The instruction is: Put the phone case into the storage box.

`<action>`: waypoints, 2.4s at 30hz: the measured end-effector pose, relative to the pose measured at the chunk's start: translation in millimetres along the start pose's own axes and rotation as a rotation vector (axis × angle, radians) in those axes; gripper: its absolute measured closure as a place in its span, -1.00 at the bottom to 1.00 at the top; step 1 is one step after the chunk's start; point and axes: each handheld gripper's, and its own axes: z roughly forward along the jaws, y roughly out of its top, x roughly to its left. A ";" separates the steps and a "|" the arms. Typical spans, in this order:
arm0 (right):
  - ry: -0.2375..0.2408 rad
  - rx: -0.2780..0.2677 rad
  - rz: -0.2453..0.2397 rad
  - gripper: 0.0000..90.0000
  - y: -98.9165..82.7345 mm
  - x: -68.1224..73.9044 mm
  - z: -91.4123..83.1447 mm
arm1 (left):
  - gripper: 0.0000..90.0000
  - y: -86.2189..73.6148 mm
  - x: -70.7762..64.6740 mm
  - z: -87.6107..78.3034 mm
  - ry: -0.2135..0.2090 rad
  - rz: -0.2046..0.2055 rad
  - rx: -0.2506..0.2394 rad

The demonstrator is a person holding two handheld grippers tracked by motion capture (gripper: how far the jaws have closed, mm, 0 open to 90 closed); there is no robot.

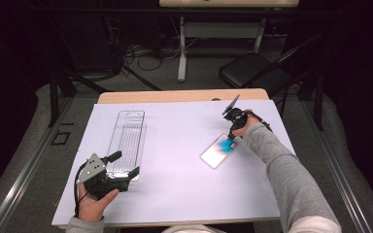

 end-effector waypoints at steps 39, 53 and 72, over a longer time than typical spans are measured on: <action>0.018 -0.005 -0.020 0.95 -2.2 -0.7 -0.8 | -0.70 -0.4 0.1 0.4 0.002 -0.002 -0.001; 0.028 0.000 -0.027 0.95 -2.5 -1.6 -0.9 | -0.70 -0.4 -0.4 0.5 0.000 -0.001 -0.001; 0.051 -0.007 -0.024 0.96 -4.3 -3.1 -4.8 | -0.69 -0.3 -0.3 0.5 0.000 -0.002 -0.001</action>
